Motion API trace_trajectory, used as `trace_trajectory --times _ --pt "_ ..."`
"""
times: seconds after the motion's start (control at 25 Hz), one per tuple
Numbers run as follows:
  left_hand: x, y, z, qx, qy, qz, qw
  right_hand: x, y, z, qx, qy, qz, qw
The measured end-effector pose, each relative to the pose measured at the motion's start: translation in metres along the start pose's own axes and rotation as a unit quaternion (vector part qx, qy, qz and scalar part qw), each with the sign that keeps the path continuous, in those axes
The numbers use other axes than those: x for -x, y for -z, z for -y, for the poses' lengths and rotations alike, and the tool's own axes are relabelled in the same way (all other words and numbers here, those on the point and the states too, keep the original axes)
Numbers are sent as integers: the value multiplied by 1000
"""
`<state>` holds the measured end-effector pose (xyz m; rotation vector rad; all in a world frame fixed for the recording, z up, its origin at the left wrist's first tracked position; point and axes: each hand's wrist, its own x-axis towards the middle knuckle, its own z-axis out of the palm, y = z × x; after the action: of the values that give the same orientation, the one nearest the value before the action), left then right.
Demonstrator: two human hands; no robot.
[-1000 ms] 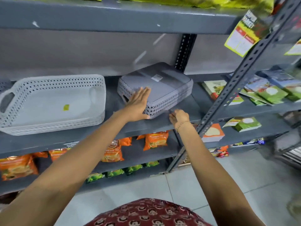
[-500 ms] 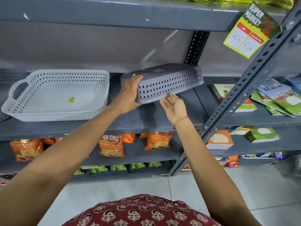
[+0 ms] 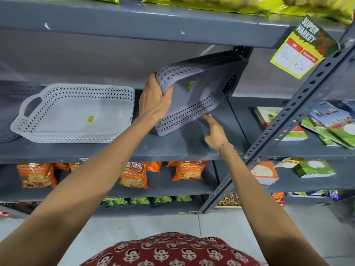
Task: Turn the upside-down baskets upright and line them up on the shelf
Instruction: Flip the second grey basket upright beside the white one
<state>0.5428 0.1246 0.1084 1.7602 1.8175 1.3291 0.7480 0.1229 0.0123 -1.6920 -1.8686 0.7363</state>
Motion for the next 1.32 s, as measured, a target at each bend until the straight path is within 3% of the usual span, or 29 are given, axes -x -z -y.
trace_trajectory --times 0.2,0.36,0.68,0.92,1.0,1.12,1.16,1.24,1.32 --pt "-20 -1 14 74 202 38 976 -17 -4 -16 231 64 98 966" --pt "-41 -7 43 171 314 92 929 -16 2 -22 250 67 78 963" --pt "-34 -15 75 158 325 137 922 -16 16 -15 248 61 56 965" --pt "-32 -34 106 182 354 189 898 -21 13 0 306 96 45 946" --pt "-17 -27 77 140 313 198 918 -24 14 7 322 99 62 940" --pt "12 -37 37 -58 125 216 967 -25 15 13 339 93 81 933" --pt "26 -43 25 -85 58 254 962 -25 16 15 338 87 89 933" --pt "44 -59 19 -157 -40 367 916 -25 17 18 336 73 102 933" --pt "46 -69 24 -219 -72 406 884 -24 18 20 333 61 105 935"
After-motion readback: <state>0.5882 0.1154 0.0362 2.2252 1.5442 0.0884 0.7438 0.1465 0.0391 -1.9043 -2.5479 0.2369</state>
